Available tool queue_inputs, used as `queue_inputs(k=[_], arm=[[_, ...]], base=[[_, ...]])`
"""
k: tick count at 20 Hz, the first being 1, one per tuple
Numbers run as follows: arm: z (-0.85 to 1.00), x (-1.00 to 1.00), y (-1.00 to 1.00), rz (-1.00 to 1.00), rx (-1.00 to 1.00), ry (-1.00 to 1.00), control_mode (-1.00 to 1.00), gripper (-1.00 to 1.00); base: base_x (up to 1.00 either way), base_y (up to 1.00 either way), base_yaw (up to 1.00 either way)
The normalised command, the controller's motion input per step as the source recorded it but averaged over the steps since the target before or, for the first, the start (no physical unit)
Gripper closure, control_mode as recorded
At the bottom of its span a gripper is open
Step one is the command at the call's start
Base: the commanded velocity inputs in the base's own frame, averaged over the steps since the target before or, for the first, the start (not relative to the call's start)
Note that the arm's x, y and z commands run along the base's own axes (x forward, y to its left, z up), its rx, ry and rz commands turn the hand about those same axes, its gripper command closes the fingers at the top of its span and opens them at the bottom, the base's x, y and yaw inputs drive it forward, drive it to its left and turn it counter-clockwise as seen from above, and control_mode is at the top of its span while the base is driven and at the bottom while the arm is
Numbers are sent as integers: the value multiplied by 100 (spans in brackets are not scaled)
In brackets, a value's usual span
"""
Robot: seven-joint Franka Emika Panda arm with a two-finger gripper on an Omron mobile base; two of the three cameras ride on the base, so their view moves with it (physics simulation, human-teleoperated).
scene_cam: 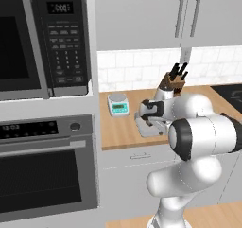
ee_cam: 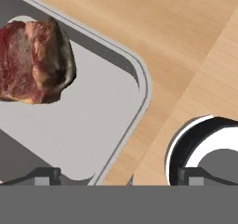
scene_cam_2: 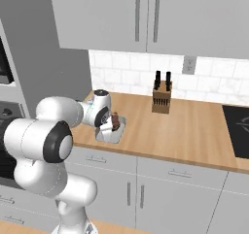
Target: Take the meat container that has the steak and place it on the second highest rack of the freezer. Then take the vegetable container that has the sweet potato and eggplant and place it on the highest rack of the freezer.
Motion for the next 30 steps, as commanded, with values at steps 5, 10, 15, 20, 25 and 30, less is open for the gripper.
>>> queue_inputs(k=[5, 10, 15, 20, 25, 30], arm=[[-20, 37, 0, 0, 0, 0, -100, -100], [-31, 21, 0, 0, 0, 0, -100, -100], [-31, 20, 0, 0, 0, 0, -100, 100], [-37, 5, 0, 0, 0, 0, -100, 100], [0, 0, 1, 0, 0, 0, -100, 100], [-1, -12, 18, 0, -2, -9, -100, 100]], base=[[0, 0, 0], [0, 0, 0], [0, 0, 0], [0, 0, 0], [0, 0, 0], [0, 0, 0]])
